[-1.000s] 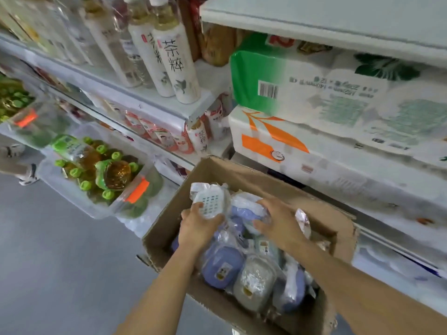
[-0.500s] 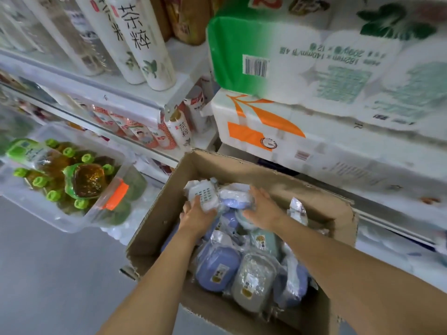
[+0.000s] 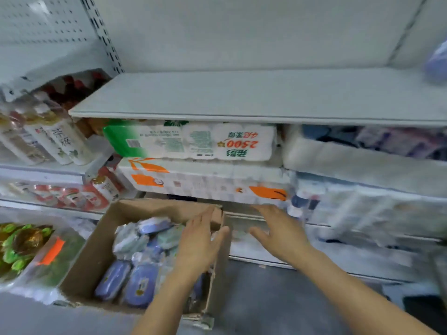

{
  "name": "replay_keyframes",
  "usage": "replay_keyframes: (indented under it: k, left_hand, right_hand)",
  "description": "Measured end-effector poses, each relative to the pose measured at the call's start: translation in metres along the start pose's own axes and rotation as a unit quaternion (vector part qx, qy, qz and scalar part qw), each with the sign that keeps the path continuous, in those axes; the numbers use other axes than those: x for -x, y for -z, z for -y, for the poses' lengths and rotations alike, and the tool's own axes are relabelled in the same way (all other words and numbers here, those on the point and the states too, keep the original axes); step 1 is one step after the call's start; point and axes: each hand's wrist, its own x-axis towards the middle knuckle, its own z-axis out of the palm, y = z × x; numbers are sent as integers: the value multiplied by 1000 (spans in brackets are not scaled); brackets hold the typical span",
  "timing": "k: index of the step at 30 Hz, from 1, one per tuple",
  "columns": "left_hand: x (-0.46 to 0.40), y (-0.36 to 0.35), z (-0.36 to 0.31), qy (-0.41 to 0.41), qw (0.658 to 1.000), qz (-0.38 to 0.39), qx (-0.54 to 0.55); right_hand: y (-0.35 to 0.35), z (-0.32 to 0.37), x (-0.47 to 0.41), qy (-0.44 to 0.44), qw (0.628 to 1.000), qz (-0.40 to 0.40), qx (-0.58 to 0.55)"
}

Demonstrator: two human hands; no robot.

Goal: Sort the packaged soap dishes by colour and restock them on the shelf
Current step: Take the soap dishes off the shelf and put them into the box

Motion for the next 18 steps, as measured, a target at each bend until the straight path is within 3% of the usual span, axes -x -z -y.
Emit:
replay_keyframes:
  k: [6,10,18]
  left_hand:
    - [70,-41,-189,-174,980,-93,-30]
    - [105,-64,-298,-248,958,-135,-47]
    - [125,-107,-457,-377,913,-146,-57]
  right_hand:
    - [128,-116,152,-31,984,-173,26]
    - [197,-181,238,-51,956,-277,76]
    - [281,-282,336,-127,913,-368,124]
